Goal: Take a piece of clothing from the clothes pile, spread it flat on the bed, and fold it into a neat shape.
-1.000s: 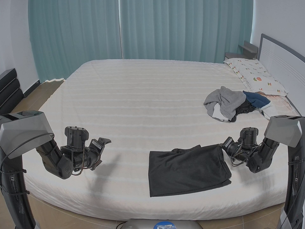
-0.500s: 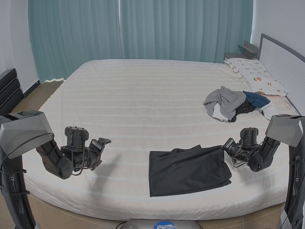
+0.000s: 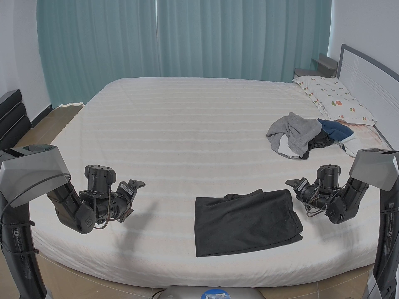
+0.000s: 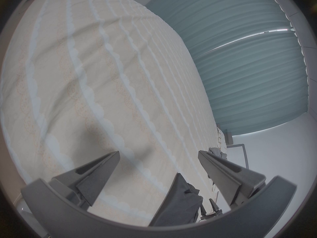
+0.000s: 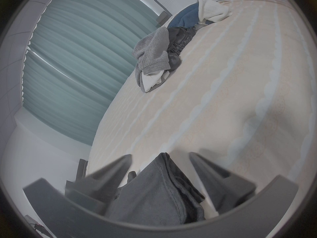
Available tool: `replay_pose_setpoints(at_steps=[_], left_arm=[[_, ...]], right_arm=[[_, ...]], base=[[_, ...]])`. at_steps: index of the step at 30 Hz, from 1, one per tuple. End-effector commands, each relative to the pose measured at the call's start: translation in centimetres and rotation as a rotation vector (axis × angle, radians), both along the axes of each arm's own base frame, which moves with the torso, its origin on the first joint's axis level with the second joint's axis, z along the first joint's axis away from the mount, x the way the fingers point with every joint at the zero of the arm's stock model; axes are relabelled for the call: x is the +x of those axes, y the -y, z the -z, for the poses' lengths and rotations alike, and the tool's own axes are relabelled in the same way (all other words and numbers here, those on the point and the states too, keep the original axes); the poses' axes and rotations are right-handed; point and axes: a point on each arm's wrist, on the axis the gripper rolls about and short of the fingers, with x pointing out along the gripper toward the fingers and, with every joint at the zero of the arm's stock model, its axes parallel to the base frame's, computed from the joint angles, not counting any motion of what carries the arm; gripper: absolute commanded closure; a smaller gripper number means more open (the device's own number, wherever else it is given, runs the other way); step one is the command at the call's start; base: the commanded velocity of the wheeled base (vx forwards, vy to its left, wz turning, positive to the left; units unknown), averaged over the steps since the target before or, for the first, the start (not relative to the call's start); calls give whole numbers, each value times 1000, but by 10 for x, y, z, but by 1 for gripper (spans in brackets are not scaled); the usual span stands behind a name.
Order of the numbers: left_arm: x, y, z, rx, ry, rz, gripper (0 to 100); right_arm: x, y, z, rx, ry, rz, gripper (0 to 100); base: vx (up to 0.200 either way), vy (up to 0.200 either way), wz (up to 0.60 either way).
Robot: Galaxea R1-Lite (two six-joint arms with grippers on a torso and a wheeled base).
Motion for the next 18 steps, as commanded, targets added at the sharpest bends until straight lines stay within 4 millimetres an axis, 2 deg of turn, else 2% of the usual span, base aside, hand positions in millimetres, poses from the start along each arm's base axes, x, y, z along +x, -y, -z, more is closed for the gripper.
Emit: replay_pose_setpoints(at_steps=[1,5,6,8,9,15,18], left_arm=[[0,0,0,0,-1,-1,0],[0,0,0,0,-1,-1,0],[0,0,0,0,-1,-1,0],[0,0,0,-1,-1,-1,0],[0,0,0,-1,-1,-1,0],[0,0,1,0,-3,-3,0],[0,0,1,0,-2,-1,0]], right_arm=[[-12,7,-16,30,17,-34,0],[-39,14,-23,31,-18,-189,0],[-39,14,-23,31,-18,-189,0],[-50,15,-15,-20,-46,-258,0],[-52,14,-11,-43,-56,-277,0],[-60,13,0,-115,-88,-331,0],[-62,13,3,-124,-96,-346,0]], base=[[0,0,0],[0,0,0],[0,0,0],[0,0,0],[0,0,0],[-200,0,0],[0,0,0]])
